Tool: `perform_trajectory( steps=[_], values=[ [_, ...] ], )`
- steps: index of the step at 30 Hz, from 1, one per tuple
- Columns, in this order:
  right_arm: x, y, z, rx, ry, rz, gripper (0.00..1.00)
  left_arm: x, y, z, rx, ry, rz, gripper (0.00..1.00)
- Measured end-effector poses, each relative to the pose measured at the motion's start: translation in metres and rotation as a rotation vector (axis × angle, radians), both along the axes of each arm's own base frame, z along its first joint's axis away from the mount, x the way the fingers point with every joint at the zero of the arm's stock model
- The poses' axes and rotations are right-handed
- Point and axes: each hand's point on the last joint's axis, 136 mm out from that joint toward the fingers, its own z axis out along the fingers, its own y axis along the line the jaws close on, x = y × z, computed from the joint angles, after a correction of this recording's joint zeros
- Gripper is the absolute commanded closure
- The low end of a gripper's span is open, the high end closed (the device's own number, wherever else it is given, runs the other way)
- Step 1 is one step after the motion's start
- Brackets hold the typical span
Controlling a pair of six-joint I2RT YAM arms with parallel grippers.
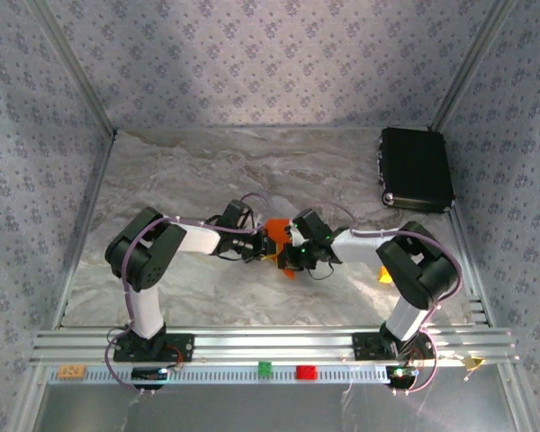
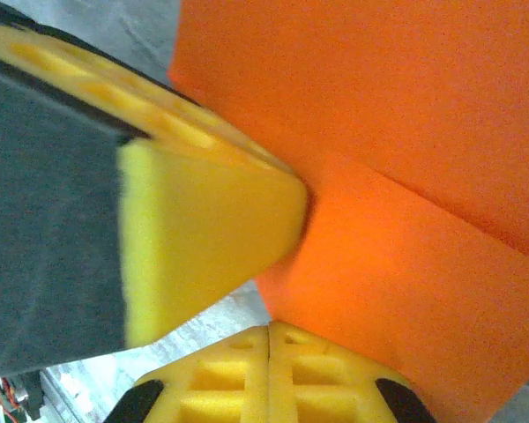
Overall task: Fold a paper plane with a square sheet of paper (pick it up from the middle)
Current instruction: Third fold the triangle at the center of the table.
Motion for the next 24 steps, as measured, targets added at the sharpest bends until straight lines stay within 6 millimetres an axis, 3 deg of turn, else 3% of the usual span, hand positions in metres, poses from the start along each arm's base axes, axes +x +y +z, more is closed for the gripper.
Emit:
perform_trajectory(
  steps=[6, 12, 19, 24],
  values=[
    [-0.003, -0.006, -0.002, 0.041, -0.022, -0.026, 0.96, 0.000, 0.000, 0.000, 0.000, -0.005, -0.004, 1.00],
    [-0.001, -0.007, -0.001, 0.096, -0.006, -0.054, 1.00, 0.001, 0.001, 0.003, 0.021, -0.012, -0.003, 0.92],
    [-0.002, -0.006, -0.001, 0.107, 0.019, -0.071, 1.00, -0.001, 0.002, 0.015, 0.053, -0.039, 0.016, 0.95],
    [-0.002, -0.006, -0.001, 0.110, 0.032, -0.085, 1.00, -0.013, -0.007, 0.008, 0.080, -0.019, -0.008, 0.99]
  ],
)
